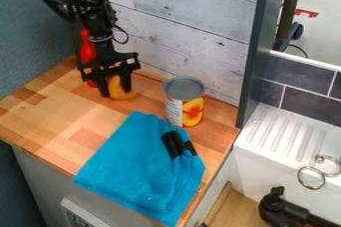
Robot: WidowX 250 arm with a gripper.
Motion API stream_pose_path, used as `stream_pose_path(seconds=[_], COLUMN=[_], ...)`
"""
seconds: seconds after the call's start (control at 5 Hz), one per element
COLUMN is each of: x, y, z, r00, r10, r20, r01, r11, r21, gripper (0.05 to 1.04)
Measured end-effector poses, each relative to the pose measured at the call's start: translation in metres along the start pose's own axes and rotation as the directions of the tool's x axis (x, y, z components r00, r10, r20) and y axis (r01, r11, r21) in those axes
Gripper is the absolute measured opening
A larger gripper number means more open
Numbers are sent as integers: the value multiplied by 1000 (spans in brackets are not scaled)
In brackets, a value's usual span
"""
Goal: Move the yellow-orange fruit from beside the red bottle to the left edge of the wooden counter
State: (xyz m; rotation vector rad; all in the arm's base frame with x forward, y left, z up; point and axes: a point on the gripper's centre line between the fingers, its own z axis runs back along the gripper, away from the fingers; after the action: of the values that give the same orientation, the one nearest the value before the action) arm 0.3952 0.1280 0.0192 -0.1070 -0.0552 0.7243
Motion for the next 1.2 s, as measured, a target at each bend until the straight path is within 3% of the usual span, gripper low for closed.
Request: stream_pose_path(seconds=[0.2, 0.6, 0.8, 1.0, 1.2], x=[-12, -44, -53, -57, -55], y=[-1, 0, 34, 69, 107], z=[3, 64, 87, 93, 76], r00=[1000, 998, 999, 996, 974], r10=[-16, -66, -45, -24, -62], r20=[-27, 4, -25, -90, -217], r01=[15, 66, 44, 26, 93], r11=[1000, 992, 998, 999, 986], r21=[-16, -105, -44, 22, 139], gripper=[492, 484, 485, 484, 484])
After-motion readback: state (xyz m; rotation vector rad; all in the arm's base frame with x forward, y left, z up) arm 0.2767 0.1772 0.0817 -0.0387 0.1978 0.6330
